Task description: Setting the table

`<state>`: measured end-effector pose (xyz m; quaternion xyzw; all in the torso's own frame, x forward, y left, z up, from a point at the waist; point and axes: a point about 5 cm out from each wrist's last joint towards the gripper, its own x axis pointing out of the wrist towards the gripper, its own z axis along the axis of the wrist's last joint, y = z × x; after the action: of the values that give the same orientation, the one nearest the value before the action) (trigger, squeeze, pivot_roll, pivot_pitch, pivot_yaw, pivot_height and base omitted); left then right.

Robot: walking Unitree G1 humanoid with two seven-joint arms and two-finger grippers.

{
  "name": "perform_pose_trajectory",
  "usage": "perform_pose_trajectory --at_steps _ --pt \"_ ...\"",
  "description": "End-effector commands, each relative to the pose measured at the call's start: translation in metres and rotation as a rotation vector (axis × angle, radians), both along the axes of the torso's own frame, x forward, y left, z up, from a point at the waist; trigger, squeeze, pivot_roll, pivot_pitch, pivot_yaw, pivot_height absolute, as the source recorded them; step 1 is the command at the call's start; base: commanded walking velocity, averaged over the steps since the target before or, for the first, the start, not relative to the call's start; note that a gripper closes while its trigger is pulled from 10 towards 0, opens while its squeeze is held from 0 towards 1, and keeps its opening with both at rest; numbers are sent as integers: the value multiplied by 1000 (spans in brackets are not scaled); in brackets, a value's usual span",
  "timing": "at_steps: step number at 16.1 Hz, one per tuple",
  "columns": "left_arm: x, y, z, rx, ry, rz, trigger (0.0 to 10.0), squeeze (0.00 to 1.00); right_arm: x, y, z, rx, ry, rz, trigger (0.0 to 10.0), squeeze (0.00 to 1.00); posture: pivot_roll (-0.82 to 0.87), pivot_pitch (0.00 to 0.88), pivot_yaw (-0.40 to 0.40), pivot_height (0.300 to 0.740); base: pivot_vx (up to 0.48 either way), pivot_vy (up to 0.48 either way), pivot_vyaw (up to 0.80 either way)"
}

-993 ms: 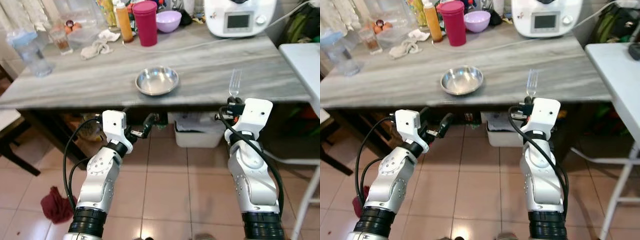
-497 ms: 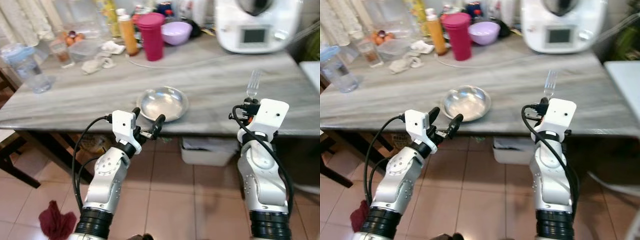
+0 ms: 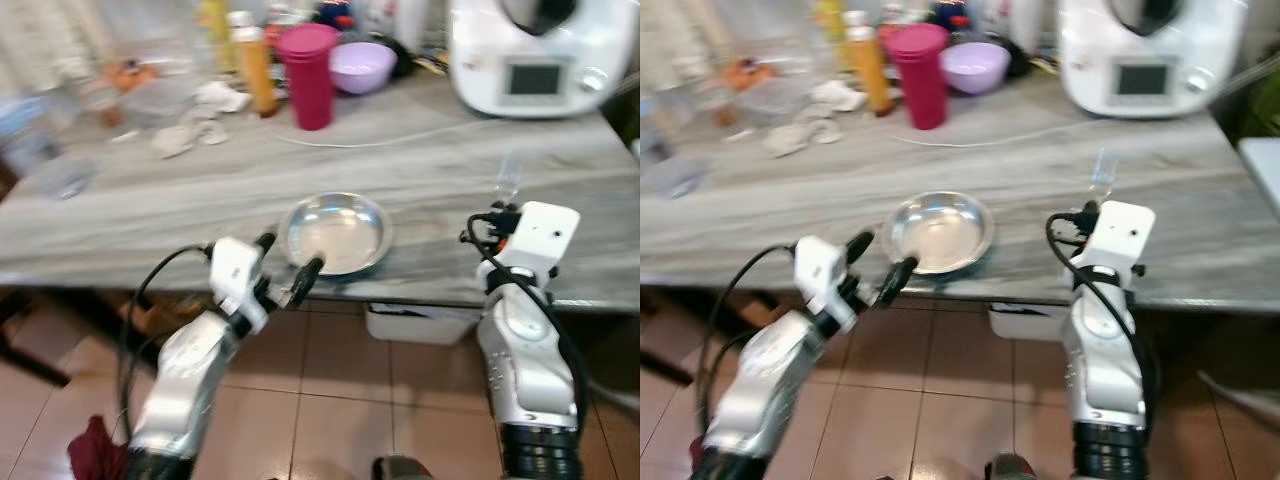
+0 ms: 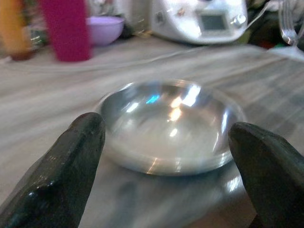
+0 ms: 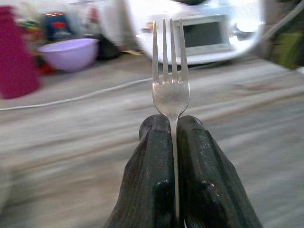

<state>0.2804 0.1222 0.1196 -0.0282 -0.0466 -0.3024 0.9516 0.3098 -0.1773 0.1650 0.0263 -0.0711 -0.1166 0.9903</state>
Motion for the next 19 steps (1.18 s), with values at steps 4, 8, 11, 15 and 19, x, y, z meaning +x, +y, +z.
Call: perform_pose_trajectory --at_steps 4,8,11,15,19 --pt "-16 6 -6 74 16 -137 10000 0 5 -10 -4 18 60 -24 10000 0 -197 151 95 740 0 0 0" --pt "-18 -1 -5 140 -10 -222 10000 0 14 -23 -9 46 122 -23 10000 0 -210 170 98 740 0 0 0" --pt "-17 -3 -4 138 -11 -239 10000 0 28 -21 -12 86 156 10 10000 0 -203 186 107 740 0 0 0" --pt "-21 -4 -7 141 -6 -255 10000 0 40 -15 -14 133 188 41 10000 0 -193 196 101 740 0 0 0" --pt "-24 -4 -7 145 -5 -272 10000 0 49 1 -20 198 216 89 10000 0 -177 195 104 740 0 0 0"
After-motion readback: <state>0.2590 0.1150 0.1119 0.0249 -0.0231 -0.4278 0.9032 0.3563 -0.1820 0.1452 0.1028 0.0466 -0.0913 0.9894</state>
